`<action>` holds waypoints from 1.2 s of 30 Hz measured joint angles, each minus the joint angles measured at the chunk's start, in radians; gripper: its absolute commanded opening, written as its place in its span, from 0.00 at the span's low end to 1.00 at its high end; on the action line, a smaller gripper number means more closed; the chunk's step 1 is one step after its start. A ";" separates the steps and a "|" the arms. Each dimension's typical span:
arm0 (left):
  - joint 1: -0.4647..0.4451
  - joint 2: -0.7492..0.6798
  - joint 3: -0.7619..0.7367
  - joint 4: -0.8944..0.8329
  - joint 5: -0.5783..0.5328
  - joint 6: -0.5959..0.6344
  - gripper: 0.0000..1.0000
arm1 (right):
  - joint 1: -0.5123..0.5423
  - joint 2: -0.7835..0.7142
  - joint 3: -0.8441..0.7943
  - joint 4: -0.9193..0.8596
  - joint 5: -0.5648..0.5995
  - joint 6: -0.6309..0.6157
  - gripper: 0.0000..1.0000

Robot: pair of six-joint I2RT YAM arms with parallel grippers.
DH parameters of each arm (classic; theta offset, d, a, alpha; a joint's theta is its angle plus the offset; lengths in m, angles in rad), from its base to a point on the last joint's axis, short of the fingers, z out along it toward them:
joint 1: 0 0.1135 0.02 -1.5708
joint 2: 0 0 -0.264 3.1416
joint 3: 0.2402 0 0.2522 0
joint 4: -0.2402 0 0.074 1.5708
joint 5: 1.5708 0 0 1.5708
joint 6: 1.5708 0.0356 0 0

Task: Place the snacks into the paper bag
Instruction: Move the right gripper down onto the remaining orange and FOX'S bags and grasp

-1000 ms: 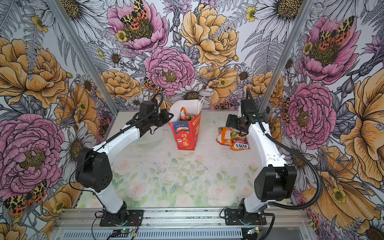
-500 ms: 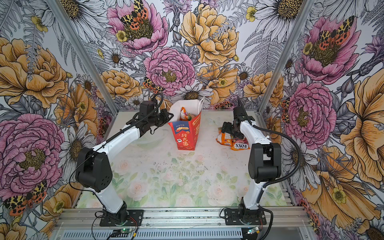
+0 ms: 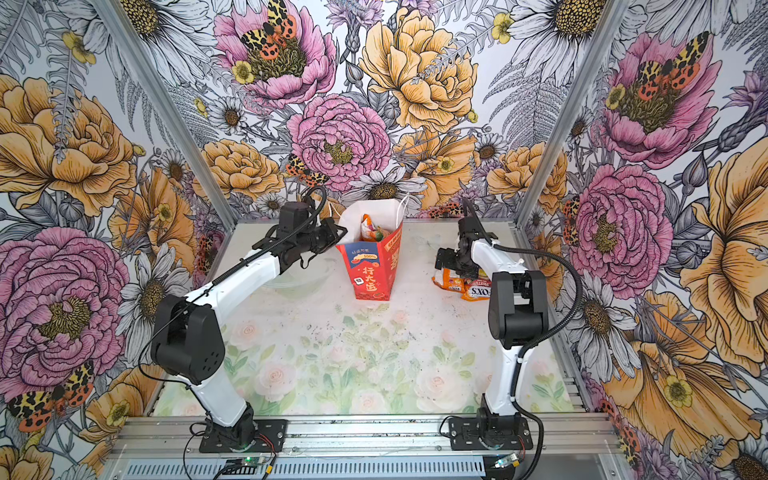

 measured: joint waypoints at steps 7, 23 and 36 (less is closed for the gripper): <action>0.000 0.000 0.000 0.000 0.000 -0.003 0.00 | 0.049 0.005 0.000 0.002 -0.049 -0.030 0.96; 0.000 0.002 0.000 0.001 0.001 -0.010 0.00 | 0.077 -0.006 -0.098 0.029 -0.106 0.068 0.97; 0.000 0.002 -0.001 0.008 0.005 -0.018 0.00 | 0.032 -0.038 -0.114 0.149 -0.105 0.320 0.98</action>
